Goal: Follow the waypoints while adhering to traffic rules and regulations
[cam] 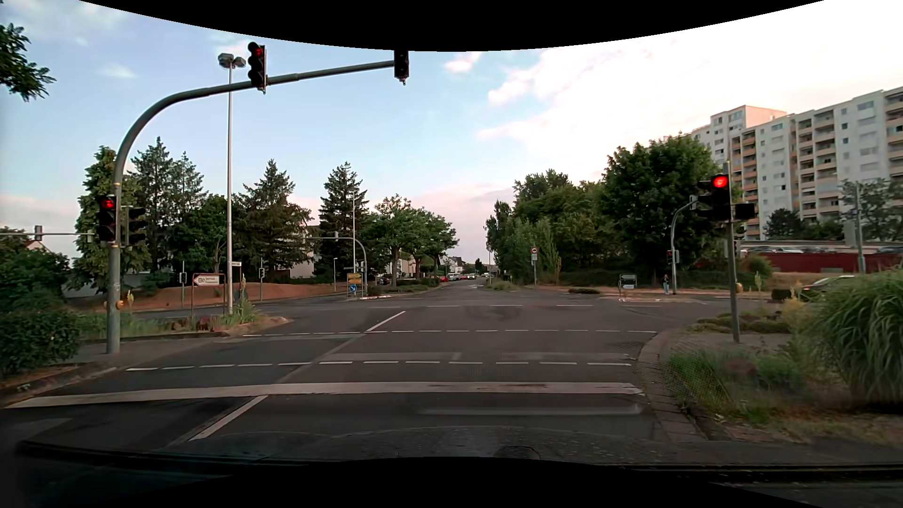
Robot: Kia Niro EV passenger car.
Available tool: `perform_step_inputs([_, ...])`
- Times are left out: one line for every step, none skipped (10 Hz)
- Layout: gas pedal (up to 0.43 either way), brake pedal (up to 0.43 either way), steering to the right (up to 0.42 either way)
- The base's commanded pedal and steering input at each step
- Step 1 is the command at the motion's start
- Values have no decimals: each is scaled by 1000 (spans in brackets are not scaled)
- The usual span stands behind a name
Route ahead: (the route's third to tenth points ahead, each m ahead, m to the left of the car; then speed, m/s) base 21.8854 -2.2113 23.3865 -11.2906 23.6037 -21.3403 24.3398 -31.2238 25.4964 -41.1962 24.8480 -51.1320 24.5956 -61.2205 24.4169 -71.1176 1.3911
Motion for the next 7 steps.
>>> perform_step_inputs([0,262,55])
perform_step_inputs([0,256,54])
perform_step_inputs([0,250,52])
perform_step_inputs([0,244,50])
perform_step_inputs([0,238,48])
perform_step_inputs([0,226,48])
perform_step_inputs([0,207,47])
